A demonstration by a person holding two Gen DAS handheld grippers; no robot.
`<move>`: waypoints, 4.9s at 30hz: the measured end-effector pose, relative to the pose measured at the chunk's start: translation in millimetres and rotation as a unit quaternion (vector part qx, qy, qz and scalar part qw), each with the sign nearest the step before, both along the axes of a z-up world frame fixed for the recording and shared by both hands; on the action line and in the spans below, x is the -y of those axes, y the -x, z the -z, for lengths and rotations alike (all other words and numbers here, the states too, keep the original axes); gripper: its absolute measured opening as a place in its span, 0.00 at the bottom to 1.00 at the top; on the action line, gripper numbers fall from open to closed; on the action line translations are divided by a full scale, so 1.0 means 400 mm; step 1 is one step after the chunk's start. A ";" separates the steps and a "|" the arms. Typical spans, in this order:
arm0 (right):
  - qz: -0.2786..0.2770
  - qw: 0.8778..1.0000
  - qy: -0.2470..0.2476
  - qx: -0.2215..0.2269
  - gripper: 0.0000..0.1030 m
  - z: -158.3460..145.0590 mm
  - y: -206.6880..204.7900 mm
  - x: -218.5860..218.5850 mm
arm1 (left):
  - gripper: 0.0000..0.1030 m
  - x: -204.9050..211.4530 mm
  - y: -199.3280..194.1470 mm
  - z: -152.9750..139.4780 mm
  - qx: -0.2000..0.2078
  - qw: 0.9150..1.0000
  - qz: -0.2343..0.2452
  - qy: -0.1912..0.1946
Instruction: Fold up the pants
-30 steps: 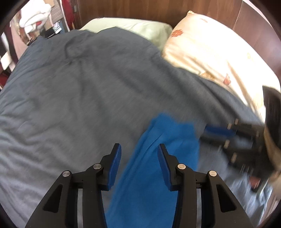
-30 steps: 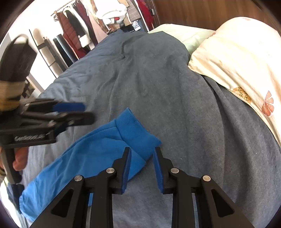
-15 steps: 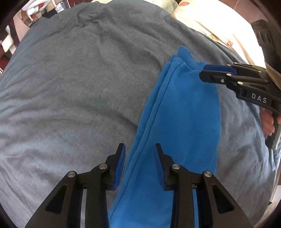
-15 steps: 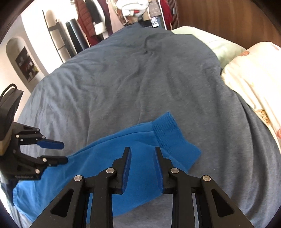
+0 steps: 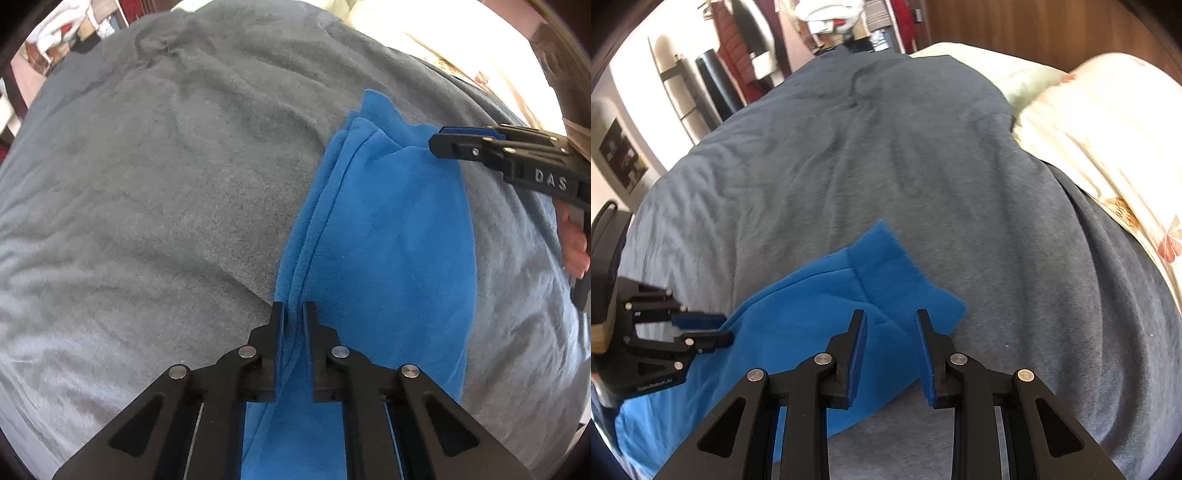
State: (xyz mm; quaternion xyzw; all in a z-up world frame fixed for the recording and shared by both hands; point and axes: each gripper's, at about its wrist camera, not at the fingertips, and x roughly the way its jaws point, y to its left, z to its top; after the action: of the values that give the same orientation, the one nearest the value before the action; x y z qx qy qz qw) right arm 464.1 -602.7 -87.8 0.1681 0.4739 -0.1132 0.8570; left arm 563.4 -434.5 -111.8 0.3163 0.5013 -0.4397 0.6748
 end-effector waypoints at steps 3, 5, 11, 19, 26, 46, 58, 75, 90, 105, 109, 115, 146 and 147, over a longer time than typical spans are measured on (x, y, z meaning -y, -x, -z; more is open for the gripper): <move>0.009 1.000 -0.006 0.001 0.26 0.003 0.004 0.010 | 0.10 -0.007 0.007 -0.028 0.021 1.000 -0.003 0.017; 0.010 1.000 -0.005 0.003 0.26 0.004 0.003 0.010 | 0.07 -0.014 -0.005 -0.039 0.033 0.999 -0.010 0.023; 0.018 1.000 -0.001 0.001 0.26 0.017 -0.021 0.007 | 0.03 -0.010 -0.094 -0.054 0.015 0.997 -0.064 0.042; 0.025 0.999 -0.013 0.018 0.26 0.005 -0.013 0.013 | 0.20 0.119 -0.018 -0.081 0.012 0.997 0.031 0.067; 0.044 0.998 -0.022 0.024 0.26 0.007 0.024 0.047 | 0.20 0.205 -0.027 -0.025 -0.013 0.998 0.025 0.055; 0.069 0.996 -0.047 0.014 0.26 0.049 0.039 0.089 | 0.25 0.206 -0.061 -0.043 0.014 0.997 -0.010 0.073; 0.057 0.996 -0.052 0.050 0.26 -0.067 0.079 -0.045 | 0.40 -0.103 -0.006 -0.169 0.023 0.996 -0.010 0.082; -0.188 0.979 -0.075 -0.040 0.26 -0.093 0.268 -0.603 | 0.44 -0.699 0.341 -0.178 0.013 0.980 -0.196 0.046; -0.383 0.918 -0.047 -0.092 0.26 -0.056 0.355 -0.835 | 0.57 -0.970 0.639 -0.101 0.060 0.928 -0.366 -0.022; -0.374 0.917 -0.042 -0.134 0.26 0.043 0.303 -0.879 | 0.59 -1.035 0.615 -0.033 0.077 0.919 -0.386 -0.016; -0.385 0.915 -0.018 -0.119 0.11 0.024 0.343 -0.882 | 0.58 -1.029 0.614 -0.028 0.086 0.929 -0.360 -0.008; -0.381 0.917 -0.004 -0.116 0.11 0.015 0.364 -0.881 | 0.58 -1.030 0.598 -0.014 0.081 0.937 -0.340 -0.008; -0.289 0.953 0.030 -0.091 0.19 -0.080 0.394 -0.907 | 0.46 -1.069 0.612 -0.135 0.096 0.925 -0.367 0.010; -0.276 0.958 0.029 -0.075 0.19 -0.095 0.383 -0.899 | 0.46 -1.062 0.598 -0.139 0.102 0.924 -0.368 0.017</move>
State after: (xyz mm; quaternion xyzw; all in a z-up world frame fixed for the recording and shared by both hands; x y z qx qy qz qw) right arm 310.9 -243.1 -49.7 -0.0032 0.5616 0.1013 0.8212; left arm 324.2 -9.8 -56.1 0.1411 0.5033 -0.1346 0.8418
